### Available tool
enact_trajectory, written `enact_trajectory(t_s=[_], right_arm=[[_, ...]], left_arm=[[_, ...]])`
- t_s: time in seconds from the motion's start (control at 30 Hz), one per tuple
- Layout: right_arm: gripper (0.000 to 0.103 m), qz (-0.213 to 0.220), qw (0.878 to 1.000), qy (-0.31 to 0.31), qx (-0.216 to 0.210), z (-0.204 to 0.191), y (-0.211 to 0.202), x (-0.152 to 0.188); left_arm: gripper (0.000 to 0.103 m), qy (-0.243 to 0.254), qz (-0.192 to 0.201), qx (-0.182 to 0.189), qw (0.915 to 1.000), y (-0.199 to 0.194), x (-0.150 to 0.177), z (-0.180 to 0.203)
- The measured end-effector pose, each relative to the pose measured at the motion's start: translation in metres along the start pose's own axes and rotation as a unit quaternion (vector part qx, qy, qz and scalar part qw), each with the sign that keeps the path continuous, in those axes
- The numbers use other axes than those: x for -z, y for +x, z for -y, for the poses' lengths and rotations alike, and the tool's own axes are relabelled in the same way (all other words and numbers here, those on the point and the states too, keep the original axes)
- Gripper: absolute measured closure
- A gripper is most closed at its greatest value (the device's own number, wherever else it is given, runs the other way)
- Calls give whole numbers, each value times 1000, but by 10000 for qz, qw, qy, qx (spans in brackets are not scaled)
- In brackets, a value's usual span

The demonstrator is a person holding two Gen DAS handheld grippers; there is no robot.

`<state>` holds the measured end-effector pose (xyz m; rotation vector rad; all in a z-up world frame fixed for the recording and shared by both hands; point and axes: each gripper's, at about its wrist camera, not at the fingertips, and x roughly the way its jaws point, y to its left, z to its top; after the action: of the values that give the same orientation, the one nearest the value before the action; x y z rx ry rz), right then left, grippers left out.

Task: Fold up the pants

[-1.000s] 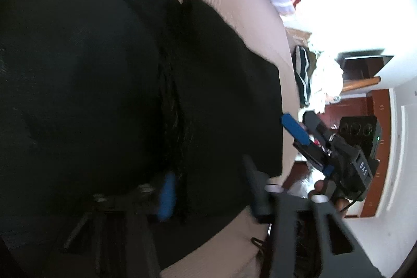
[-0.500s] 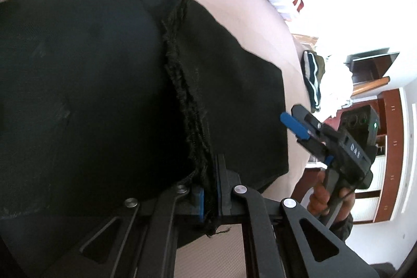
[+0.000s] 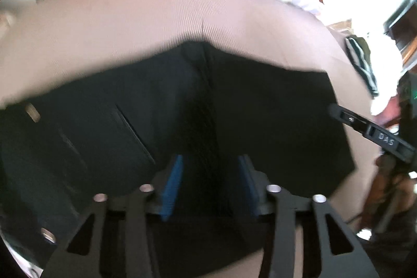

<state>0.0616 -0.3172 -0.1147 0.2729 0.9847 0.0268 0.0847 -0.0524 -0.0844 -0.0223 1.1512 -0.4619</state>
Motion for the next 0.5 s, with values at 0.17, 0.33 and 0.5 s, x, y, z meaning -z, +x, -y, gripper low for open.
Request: enact_trajectory(t_s=[0.17, 0.33, 0.5], right_arm=[[56, 167, 9983, -370, 417, -7, 8, -20], [57, 93, 9963, -511, 681, -5, 29, -33], [58, 51, 9946, -641, 815, -7, 44, -37]], left_arm=[[55, 504, 398, -82, 9979, 5, -22, 23], [55, 601, 408, 95, 9973, 33, -46, 37], [55, 782, 372, -152, 9961, 63, -58, 41]])
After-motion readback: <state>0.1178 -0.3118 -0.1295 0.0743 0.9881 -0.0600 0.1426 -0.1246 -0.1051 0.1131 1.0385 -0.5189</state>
